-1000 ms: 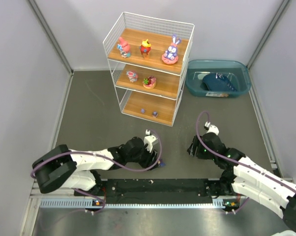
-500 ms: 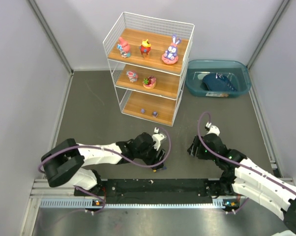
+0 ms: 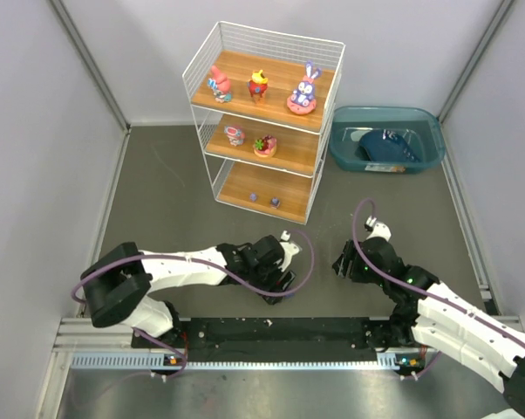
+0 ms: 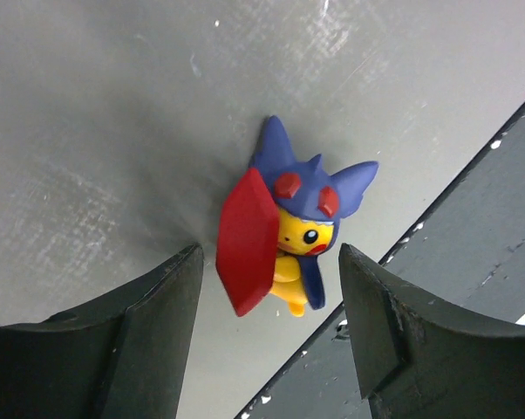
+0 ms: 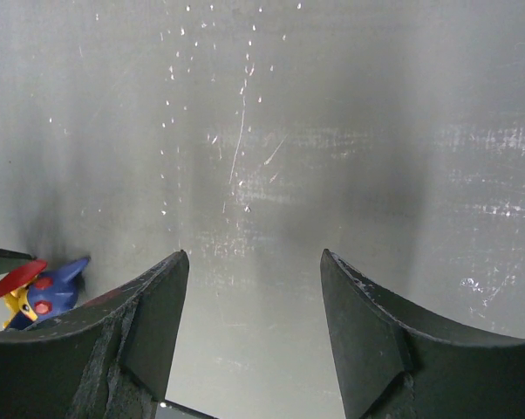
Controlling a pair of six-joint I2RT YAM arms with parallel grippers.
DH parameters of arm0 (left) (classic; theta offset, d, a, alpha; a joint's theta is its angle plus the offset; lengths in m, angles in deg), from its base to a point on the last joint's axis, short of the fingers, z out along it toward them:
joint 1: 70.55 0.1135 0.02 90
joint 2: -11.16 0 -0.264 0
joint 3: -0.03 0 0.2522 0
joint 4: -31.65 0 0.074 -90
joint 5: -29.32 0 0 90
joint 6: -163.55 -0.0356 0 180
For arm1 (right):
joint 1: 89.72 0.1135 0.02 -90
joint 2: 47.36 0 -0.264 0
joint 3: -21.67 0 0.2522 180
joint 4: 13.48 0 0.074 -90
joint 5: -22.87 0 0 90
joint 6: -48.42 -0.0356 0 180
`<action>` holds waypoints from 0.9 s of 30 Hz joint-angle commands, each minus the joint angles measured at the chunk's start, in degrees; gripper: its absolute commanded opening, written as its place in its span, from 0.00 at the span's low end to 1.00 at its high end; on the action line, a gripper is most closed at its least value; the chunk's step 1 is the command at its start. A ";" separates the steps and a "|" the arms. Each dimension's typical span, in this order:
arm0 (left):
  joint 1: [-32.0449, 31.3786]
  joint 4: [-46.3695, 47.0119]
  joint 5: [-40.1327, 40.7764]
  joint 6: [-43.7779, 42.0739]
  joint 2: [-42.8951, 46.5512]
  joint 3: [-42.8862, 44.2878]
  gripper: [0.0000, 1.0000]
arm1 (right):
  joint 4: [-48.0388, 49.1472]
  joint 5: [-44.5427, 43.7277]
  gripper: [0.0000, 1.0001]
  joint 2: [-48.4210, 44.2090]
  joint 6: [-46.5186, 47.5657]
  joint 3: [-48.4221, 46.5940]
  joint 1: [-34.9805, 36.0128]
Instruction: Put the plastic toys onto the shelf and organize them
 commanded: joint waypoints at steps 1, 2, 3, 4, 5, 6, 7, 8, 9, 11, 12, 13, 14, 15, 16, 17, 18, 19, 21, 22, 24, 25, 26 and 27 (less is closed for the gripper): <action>-0.97 -7.83 5.02 -1.50 -1.24 3.48 0.70 | 0.50 -1.01 0.63 -0.67 -0.35 0.14 -0.68; -1.15 -8.00 5.46 -1.41 -1.42 3.92 0.70 | 0.50 -1.01 0.63 -0.67 -0.35 0.05 -0.68; -1.41 -8.44 5.72 -1.50 -1.94 4.70 0.70 | 0.50 -1.01 0.63 -0.67 -0.26 0.05 -0.77; -1.67 -8.62 5.99 -1.59 -2.29 5.06 0.70 | 0.50 -1.01 0.63 -0.67 -0.26 0.05 -0.68; -1.68 -8.88 6.25 -1.76 -2.56 5.50 0.70 | 0.50 -1.01 0.63 -0.67 -0.26 -0.04 -0.68; -1.85 -9.15 6.43 -1.94 -3.17 6.37 0.69 | 0.50 -1.01 0.63 -0.67 -0.26 0.05 -0.68; -2.03 -9.41 6.51 -2.20 -3.52 6.73 0.70 | 0.41 -1.01 0.63 -0.67 -0.26 -0.04 -0.68; -2.03 -9.59 6.69 -2.29 -3.88 7.17 0.70 | 0.41 -1.01 0.63 -0.67 -0.26 -0.04 -0.68; -2.12 -9.67 6.69 -2.38 -4.31 7.95 0.70 | 0.41 -1.09 0.63 -0.75 -0.26 -0.04 -0.68; -2.20 -10.03 6.87 -2.82 -4.93 8.75 0.70 | 0.32 -1.01 0.63 -0.84 -0.17 -0.04 -0.68; -2.20 -10.29 6.95 -2.90 -5.37 9.36 0.70 | 0.24 -1.09 0.63 -0.93 -0.17 -0.12 -0.68; -2.12 -10.46 7.13 -3.17 -5.63 9.72 0.70 | 0.15 -1.09 0.63 -0.93 -0.17 -0.21 -0.68; -2.29 -10.64 7.22 -3.26 -5.81 9.98 0.70 | 0.15 -1.09 0.63 -1.10 -0.17 -0.21 -0.68; -2.29 -10.64 7.22 -3.34 -6.25 10.42 0.70 | 0.06 -1.09 0.63 -1.11 -0.17 -0.13 -0.68; -2.20 -10.82 7.39 -3.52 -6.34 10.68 0.70 | 0.06 -1.09 0.63 -1.11 -0.17 -0.13 -0.77; -2.29 -10.99 7.57 -3.61 -6.51 11.12 0.70 | 0.06 -1.09 0.63 -1.11 -0.17 -0.21 -0.68; -2.20 -11.08 7.57 -3.61 -6.95 11.30 0.70 | -0.03 -1.09 0.63 -1.11 -0.09 -0.21 -0.77; -2.29 -11.17 7.57 -3.69 -7.04 11.48 0.70 | -0.03 -1.09 0.63 -1.11 -0.09 -0.30 -0.68; -2.29 -11.17 7.40 -3.61 -7.57 12.00 0.70 | -0.11 -1.09 0.63 -1.11 0.09 -0.39 -0.68; -2.29 -11.17 7.31 -3.61 -7.74 12.09 0.70 | -0.29 -1.01 0.63 -1.11 0.18 -0.39 -0.77; -2.20 -11.08 7.22 -3.52 -8.18 12.44 0.70 | -0.29 -1.09 0.63 -1.11 0.18 -0.48 -0.77; -2.29 -11.17 6.96 -3.43 -8.27 12.53 0.70 | -0.29 -1.09 0.63 -1.19 0.18 -0.48 -0.68; -2.20 -11.08 6.95 -3.35 -8.36 12.62 0.70 | -0.29 -1.09 0.63 -1.11 0.18 -0.48 -0.68; -2.29 -11.08 6.87 -3.26 -8.45 12.62 0.70 | -0.29 -1.09 0.63 -1.11 0.18 -0.48 -0.77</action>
